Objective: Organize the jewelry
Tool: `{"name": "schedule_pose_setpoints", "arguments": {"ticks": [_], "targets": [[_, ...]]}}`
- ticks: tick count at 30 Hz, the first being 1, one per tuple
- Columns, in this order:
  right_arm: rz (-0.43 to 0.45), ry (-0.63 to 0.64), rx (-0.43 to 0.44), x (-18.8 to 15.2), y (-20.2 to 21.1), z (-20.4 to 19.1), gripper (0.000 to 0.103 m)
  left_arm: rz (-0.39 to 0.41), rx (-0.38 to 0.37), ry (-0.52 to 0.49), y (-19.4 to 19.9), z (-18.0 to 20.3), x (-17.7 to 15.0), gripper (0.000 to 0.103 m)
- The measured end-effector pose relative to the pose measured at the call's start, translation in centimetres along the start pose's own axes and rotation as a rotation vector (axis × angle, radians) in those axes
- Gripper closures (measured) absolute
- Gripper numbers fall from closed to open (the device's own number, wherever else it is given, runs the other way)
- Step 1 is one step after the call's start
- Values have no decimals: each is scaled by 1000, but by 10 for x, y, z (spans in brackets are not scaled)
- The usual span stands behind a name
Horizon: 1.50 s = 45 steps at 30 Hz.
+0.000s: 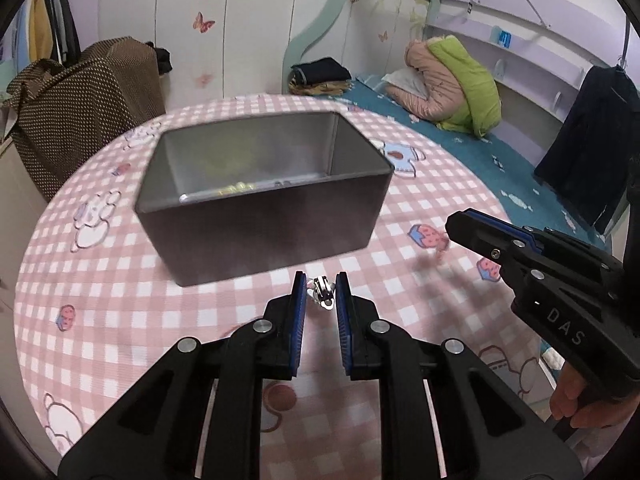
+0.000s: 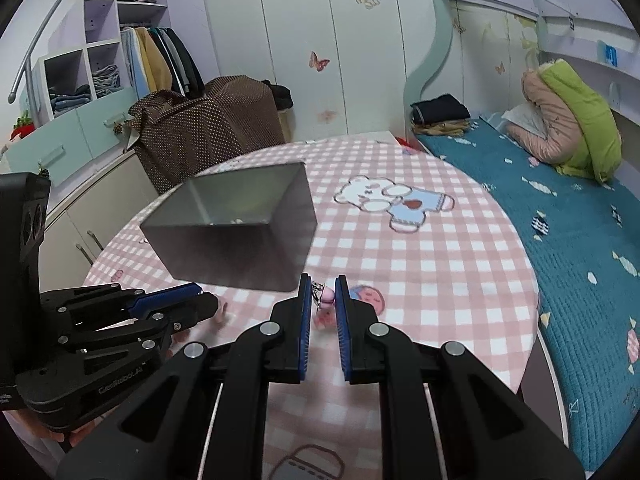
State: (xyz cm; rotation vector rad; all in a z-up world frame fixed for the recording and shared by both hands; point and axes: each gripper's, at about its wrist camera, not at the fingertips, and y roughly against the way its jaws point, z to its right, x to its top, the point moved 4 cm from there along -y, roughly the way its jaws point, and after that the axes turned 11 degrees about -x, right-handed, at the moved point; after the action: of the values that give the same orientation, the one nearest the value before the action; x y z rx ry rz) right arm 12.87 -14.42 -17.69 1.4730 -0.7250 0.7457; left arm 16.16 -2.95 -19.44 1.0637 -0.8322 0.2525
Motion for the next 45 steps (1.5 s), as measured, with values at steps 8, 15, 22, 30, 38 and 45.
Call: {"name": "schedule_pose_setpoints", "arguments": {"ticks": [8,15,22,30,38,45], "targets": [[63,34,9,21,11,-17,92,89,9,-5,34,-7,12,88],[134,58,24,46,18,-31,92,164,22,1,58,-14,32,88],[157,72,52,62,11,-45,92,216,42,24,68,-27,52,88],[133,105,93,69,-8,-58,91,211,39,56,57,-45,65,88],[117,56,47,70,-13,-47,52,194,83,89,49,-55,65,50],[162,30,7,77,4,-37,34,223,139,96,62,-54,66,32]]}}
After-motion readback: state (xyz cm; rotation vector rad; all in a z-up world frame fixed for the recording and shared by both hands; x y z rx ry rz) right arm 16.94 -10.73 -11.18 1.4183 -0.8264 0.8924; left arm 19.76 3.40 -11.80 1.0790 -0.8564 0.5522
